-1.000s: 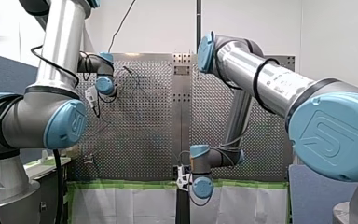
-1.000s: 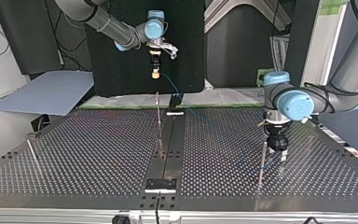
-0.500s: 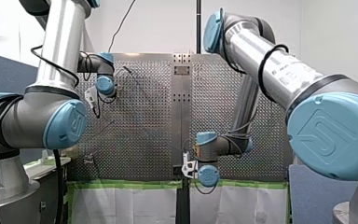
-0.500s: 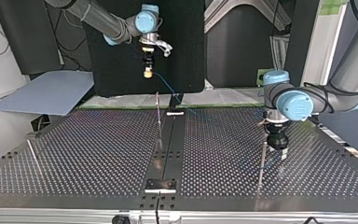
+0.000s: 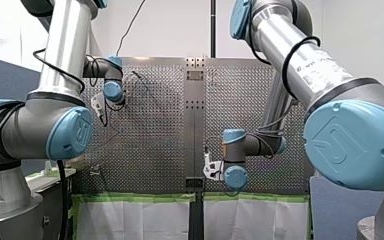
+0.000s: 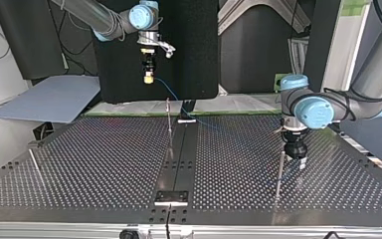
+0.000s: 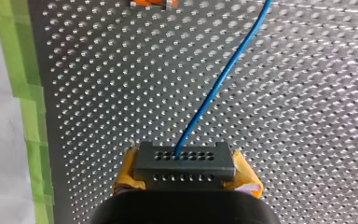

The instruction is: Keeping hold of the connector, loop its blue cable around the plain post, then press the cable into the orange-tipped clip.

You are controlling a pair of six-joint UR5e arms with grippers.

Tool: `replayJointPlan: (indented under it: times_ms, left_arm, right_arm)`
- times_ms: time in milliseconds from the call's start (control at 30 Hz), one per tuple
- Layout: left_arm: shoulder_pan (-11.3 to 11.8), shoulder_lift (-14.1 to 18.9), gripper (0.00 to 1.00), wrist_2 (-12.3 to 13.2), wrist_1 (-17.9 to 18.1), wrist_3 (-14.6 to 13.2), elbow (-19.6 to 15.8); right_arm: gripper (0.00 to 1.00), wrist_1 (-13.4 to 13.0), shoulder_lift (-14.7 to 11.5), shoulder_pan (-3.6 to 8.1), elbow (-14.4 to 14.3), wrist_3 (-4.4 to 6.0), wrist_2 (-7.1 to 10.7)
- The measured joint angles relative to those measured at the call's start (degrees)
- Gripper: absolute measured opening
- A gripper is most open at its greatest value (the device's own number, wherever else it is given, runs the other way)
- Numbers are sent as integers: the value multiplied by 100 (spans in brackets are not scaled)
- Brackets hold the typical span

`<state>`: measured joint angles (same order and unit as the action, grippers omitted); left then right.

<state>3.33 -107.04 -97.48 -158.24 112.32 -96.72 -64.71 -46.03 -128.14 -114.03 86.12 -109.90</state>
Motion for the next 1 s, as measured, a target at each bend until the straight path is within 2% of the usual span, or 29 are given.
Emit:
replayJointPlan:
  times_ms: [133,333,500,733,1000]
  left_arm:
    - [-8,0,100,-2,-7,0,0]
    - [-8,-2,100,-3,-14,22,-1]
    - [2,1,100,-4,-15,189,-4]
    - [25,1,100,-22,-36,537,-13]
    - [96,4,100,-328,-184,868,-112]
  right_arm:
    - [0,-163,11,89,-139,-31,230]
    - [0,-429,276,223,-176,-48,590]
    - [0,-510,407,271,-177,-36,867]
    - [0,-628,566,455,-179,-49,1240]
    - [0,-646,582,547,-181,-60,1630]
